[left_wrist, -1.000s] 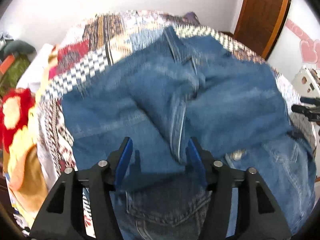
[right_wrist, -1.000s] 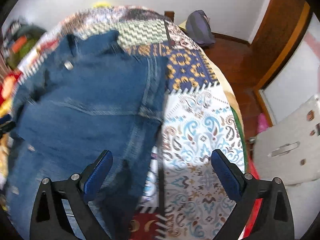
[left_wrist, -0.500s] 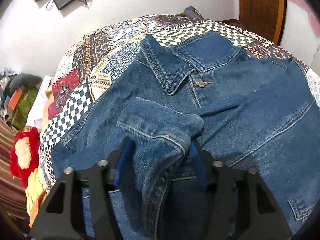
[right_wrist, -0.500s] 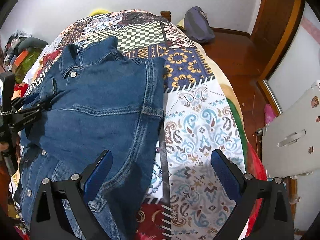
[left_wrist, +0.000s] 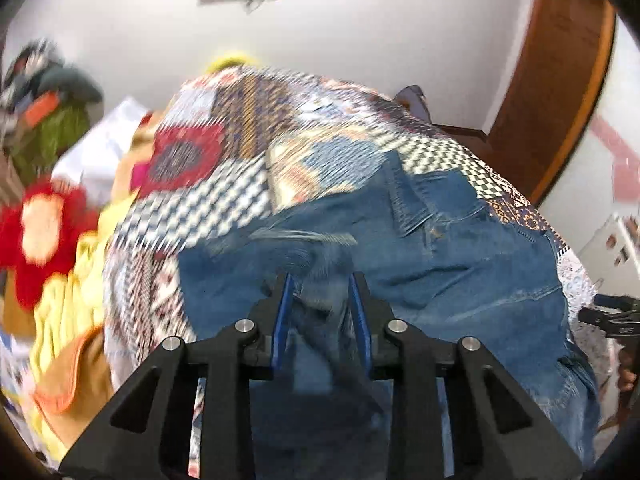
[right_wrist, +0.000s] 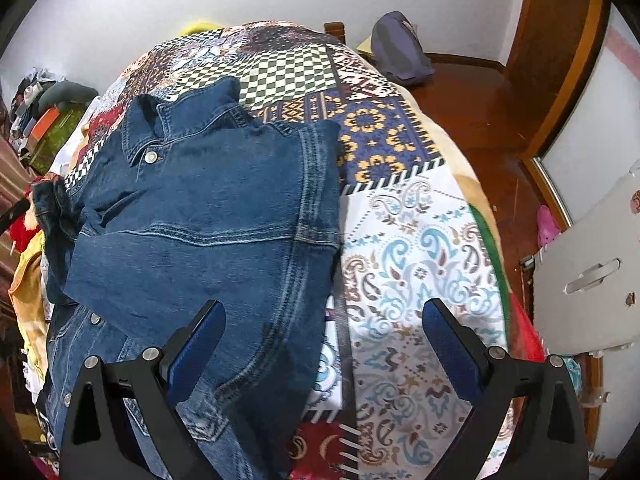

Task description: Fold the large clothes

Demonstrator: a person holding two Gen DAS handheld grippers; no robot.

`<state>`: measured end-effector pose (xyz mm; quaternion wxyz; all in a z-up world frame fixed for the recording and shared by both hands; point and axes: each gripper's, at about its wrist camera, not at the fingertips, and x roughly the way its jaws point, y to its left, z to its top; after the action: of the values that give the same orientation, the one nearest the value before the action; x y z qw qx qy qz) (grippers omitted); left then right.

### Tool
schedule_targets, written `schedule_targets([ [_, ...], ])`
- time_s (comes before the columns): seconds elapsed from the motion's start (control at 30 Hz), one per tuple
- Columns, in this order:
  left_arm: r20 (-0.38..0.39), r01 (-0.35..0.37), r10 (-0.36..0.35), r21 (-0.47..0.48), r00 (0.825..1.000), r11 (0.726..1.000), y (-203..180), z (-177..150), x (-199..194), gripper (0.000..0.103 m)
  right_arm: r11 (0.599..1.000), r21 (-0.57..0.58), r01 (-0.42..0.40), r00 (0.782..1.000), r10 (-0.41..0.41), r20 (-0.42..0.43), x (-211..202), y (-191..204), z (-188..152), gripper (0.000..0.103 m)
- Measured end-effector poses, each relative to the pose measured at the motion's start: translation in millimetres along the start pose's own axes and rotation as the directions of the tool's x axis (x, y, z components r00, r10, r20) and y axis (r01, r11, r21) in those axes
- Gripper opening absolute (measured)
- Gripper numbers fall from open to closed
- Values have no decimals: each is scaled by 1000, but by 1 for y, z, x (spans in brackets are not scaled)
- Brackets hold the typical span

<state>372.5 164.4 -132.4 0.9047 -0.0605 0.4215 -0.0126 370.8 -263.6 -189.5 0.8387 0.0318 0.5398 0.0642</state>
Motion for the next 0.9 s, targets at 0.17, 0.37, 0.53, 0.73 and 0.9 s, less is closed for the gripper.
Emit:
schedule_targets([
  [0.17,-103,-45,41,-34,994,998,39,-43,7,29,1000,-3,-9,1000,8,-14,6,10,-1,98],
  [0.37,-216,-94,81,-49,973,994,61,-85,20,30,1000,-2,3,1000,-3,-29,9,14,-2,98],
  [0.53,-206,-104,101,-7,973,995,63,-80,9,42,1000,-4,-12,1000,12,-26,9,9,8,98],
  [0.73,-73,-132,125,-95,990,987,85,-42,-4,87,995,53,-84,996,86,-37,18,-4,38,98],
  [0.9,-159,-124,93,-197,983,973,113,-18,46,87,987,93,-128,989,134,-60,42,-11,67,98],
])
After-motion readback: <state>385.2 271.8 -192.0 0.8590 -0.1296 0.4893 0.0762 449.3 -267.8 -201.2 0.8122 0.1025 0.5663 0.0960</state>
